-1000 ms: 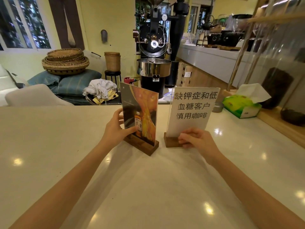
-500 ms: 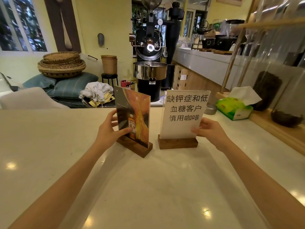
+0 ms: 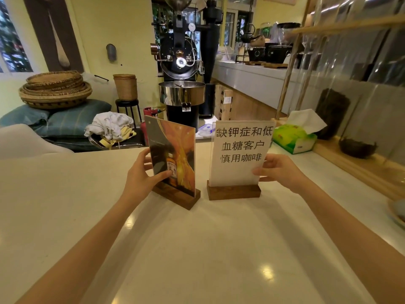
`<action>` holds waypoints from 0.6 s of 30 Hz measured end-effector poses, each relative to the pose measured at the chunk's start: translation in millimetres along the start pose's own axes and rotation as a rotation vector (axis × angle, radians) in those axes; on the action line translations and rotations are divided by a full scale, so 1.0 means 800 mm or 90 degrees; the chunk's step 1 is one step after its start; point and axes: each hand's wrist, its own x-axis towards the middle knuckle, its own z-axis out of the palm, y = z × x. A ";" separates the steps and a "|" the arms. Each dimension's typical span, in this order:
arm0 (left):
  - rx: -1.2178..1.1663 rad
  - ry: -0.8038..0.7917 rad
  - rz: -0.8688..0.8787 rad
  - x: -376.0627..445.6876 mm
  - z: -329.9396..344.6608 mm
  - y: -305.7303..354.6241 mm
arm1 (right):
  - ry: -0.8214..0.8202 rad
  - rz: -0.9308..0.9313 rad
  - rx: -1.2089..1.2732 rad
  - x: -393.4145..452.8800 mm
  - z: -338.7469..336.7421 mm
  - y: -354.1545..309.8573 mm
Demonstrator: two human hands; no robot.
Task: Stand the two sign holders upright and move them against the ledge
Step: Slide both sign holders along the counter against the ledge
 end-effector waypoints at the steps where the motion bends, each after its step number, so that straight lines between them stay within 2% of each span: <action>1: -0.006 -0.005 0.005 0.002 0.005 0.002 | 0.010 0.001 0.001 -0.003 -0.005 0.002; 11: -0.053 -0.074 0.062 0.034 0.078 0.030 | 0.149 0.021 -0.005 -0.036 -0.072 0.035; 18: -0.085 -0.133 0.079 0.055 0.162 0.062 | 0.226 0.022 -0.034 -0.056 -0.129 0.051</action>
